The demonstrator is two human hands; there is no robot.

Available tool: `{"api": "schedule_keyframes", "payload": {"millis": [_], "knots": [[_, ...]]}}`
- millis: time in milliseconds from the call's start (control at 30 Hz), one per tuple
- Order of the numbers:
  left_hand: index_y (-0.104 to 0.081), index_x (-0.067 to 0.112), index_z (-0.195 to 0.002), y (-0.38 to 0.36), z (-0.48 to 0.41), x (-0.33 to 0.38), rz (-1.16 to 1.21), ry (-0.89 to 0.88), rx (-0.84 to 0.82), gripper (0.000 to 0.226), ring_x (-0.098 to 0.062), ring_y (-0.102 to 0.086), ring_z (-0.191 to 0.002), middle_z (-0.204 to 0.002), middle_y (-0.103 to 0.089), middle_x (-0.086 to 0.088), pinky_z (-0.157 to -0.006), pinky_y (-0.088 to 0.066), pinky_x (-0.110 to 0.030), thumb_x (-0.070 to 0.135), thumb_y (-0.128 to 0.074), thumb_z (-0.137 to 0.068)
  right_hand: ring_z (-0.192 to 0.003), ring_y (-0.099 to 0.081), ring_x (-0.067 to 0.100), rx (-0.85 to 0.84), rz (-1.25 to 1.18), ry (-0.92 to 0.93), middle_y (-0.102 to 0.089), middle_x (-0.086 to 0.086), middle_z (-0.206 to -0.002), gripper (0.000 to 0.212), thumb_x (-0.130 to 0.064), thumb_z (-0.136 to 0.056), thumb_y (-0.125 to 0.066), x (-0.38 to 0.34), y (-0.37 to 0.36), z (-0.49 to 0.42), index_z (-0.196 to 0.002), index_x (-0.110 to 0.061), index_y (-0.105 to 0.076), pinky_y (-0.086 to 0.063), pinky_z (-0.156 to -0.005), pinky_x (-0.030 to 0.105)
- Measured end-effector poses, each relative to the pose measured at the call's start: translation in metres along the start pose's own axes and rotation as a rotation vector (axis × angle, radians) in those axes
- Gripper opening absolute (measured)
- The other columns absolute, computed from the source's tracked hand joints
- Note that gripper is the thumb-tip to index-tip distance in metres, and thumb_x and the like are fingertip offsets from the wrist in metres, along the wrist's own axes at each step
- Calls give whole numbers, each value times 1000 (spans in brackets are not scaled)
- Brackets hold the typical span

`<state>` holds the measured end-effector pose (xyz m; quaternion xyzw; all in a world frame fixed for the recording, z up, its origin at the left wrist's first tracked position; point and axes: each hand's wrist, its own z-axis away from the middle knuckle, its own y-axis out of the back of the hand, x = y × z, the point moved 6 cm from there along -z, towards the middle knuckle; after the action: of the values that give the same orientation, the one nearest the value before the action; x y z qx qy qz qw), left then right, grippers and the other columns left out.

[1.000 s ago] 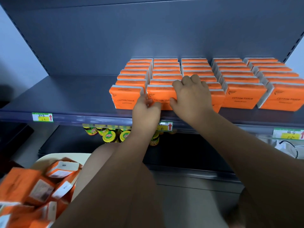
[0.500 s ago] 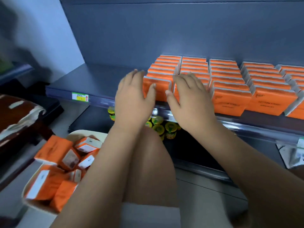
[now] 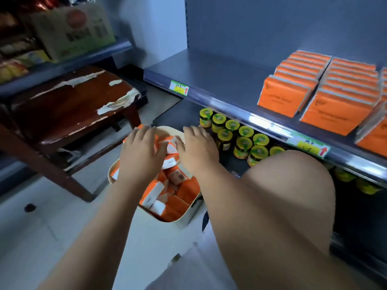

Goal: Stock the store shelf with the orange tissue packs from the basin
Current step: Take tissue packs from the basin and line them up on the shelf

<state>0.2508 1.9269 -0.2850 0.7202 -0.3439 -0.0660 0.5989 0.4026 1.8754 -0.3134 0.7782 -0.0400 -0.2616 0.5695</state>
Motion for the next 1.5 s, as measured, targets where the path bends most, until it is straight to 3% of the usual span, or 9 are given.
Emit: {"api": "schedule_keyframes", "payload": {"millis": [267,500,733,900,1033,1167,1267,1400,1500], "knots": [[-50,15,-142,-41,11,-52,-110,219,-192,53,-33,-39,-141,-149,-50,-9,-107,-40,-53,50,-47,-102,-133,-46,31,-240,-67,-80,-57,10,-138,50,-48,-101,-46,4,-40,-10,-139,-16,-53,-40,-104,42],[-51,21,-144,-62,-4,-115,49,437,-254,49,-37,-45,-135,-149,-51,-9,-108,-42,-54,38,-53,-97,-130,-48,33,-333,-206,-171,-53,9,-144,58,-52,-101,-46,-9,-87,-33,-148,-18,-43,-44,-101,47],[-55,22,-127,-79,-11,-164,74,484,-398,45,-23,-60,-90,-104,-65,-3,-75,-56,-41,24,-69,-83,-121,-58,26,-380,-434,-286,-62,-2,-126,56,-62,-86,-56,-25,-134,-59,-131,-30,-59,-49,-101,48],[-59,20,-94,-84,-16,-174,54,416,-415,23,-14,-55,-74,-80,-56,4,-54,-37,-26,20,-77,-79,-125,-52,29,-337,-470,-278,-64,-7,-113,44,-58,-86,-59,-45,-155,-88,-124,-35,-57,-47,-102,47],[-59,11,-84,-85,-16,-180,95,375,-309,22,-23,-55,-74,-80,-56,-4,-55,-37,-30,17,-78,-76,-130,-47,36,-294,-279,-277,-62,0,-129,61,-66,-77,-58,-60,-162,-101,-127,-32,-56,-43,-104,52],[-61,14,-79,-77,-7,-192,285,554,-234,19,-18,-53,-68,-73,-57,-2,-57,-40,-34,17,-80,-75,-128,-53,32,-396,-236,-239,-63,3,-130,82,-79,-59,-62,-64,-173,-111,-126,-32,-59,-46,-103,49],[-54,24,-72,-73,1,-195,371,609,-209,27,-14,-48,-65,-67,-50,9,-58,-34,-29,19,-80,-78,-108,-65,20,-483,-389,-298,-71,-5,-109,53,-58,-68,-80,-54,-170,-108,-112,-30,-71,-49,-85,30],[-70,21,-98,-59,3,-190,366,652,-103,21,-21,-64,-84,-86,-68,3,-69,-50,-34,24,-79,-79,-85,-66,20,-454,-633,-450,-66,-5,-85,27,-36,-74,-83,-39,-157,-105,-89,-23,-65,-51,-71,30],[-71,23,-95,-49,8,-177,568,716,11,20,-27,-69,-88,-91,-71,-4,-77,-59,-46,24,-77,-76,-85,-64,21,-330,-739,-540,-66,-2,-93,34,-27,-81,-82,-30,-130,-100,-106,-18,-62,-44,-66,27]]}}
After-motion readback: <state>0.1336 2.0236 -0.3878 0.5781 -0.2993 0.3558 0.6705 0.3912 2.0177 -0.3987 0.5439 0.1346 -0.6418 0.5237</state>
